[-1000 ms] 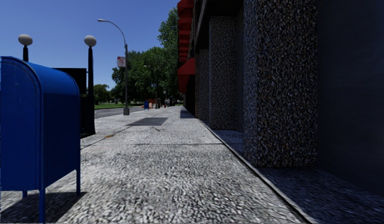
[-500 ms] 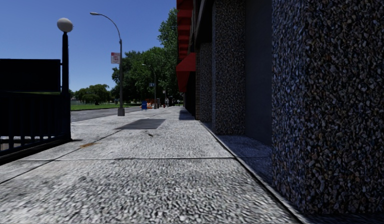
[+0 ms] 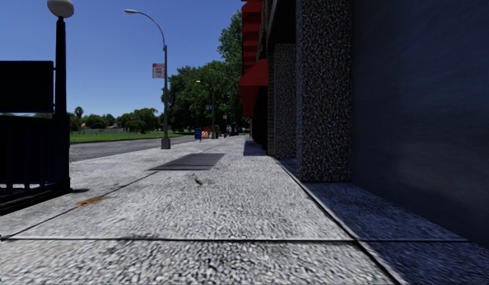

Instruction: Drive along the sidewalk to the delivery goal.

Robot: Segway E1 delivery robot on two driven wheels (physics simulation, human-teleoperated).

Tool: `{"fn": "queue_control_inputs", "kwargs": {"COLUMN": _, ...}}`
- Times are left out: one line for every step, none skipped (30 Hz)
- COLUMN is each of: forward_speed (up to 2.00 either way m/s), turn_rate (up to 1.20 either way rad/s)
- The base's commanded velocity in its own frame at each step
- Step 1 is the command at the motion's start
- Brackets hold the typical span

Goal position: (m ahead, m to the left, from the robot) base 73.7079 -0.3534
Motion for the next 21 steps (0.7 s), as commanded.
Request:
{"fn": "queue_control_inputs", "kwargs": {"forward_speed": 2.0, "turn_rate": 0.63}}
{"fn": "queue_control_inputs", "kwargs": {"forward_speed": 2.0, "turn_rate": 0.63}}
{"fn": "queue_control_inputs", "kwargs": {"forward_speed": 2.0, "turn_rate": 0.68}}
{"fn": "queue_control_inputs", "kwargs": {"forward_speed": 2.0, "turn_rate": 0.7}}
{"fn": "queue_control_inputs", "kwargs": {"forward_speed": 2.0, "turn_rate": 0.7}}
{"fn": "queue_control_inputs", "kwargs": {"forward_speed": 2.0, "turn_rate": 0.7}}
{"fn": "queue_control_inputs", "kwargs": {"forward_speed": 2.0, "turn_rate": 0.56}}
{"fn": "queue_control_inputs", "kwargs": {"forward_speed": 2.0, "turn_rate": 0.1}}
{"fn": "queue_control_inputs", "kwargs": {"forward_speed": 2.0, "turn_rate": 0.01}}
{"fn": "queue_control_inputs", "kwargs": {"forward_speed": 2.0, "turn_rate": 0.0}}
{"fn": "queue_control_inputs", "kwargs": {"forward_speed": 2.0, "turn_rate": 0.0}}
{"fn": "queue_control_inputs", "kwargs": {"forward_speed": 2.0, "turn_rate": 0.0}}
{"fn": "queue_control_inputs", "kwargs": {"forward_speed": 2.0, "turn_rate": 0.0}}
{"fn": "queue_control_inputs", "kwargs": {"forward_speed": 2.0, "turn_rate": 0.0}}
{"fn": "queue_control_inputs", "kwargs": {"forward_speed": 2.0, "turn_rate": 0.0}}
{"fn": "queue_control_inputs", "kwargs": {"forward_speed": 2.0, "turn_rate": 0.0}}
{"fn": "queue_control_inputs", "kwargs": {"forward_speed": 2.0, "turn_rate": 0.0}}
{"fn": "queue_control_inputs", "kwargs": {"forward_speed": 2.0, "turn_rate": 0.0}}
{"fn": "queue_control_inputs", "kwargs": {"forward_speed": 2.0, "turn_rate": 0.0}}
{"fn": "queue_control_inputs", "kwargs": {"forward_speed": 2.0, "turn_rate": 0.0}}
{"fn": "queue_control_inputs", "kwargs": {"forward_speed": 2.0, "turn_rate": 0.0}}
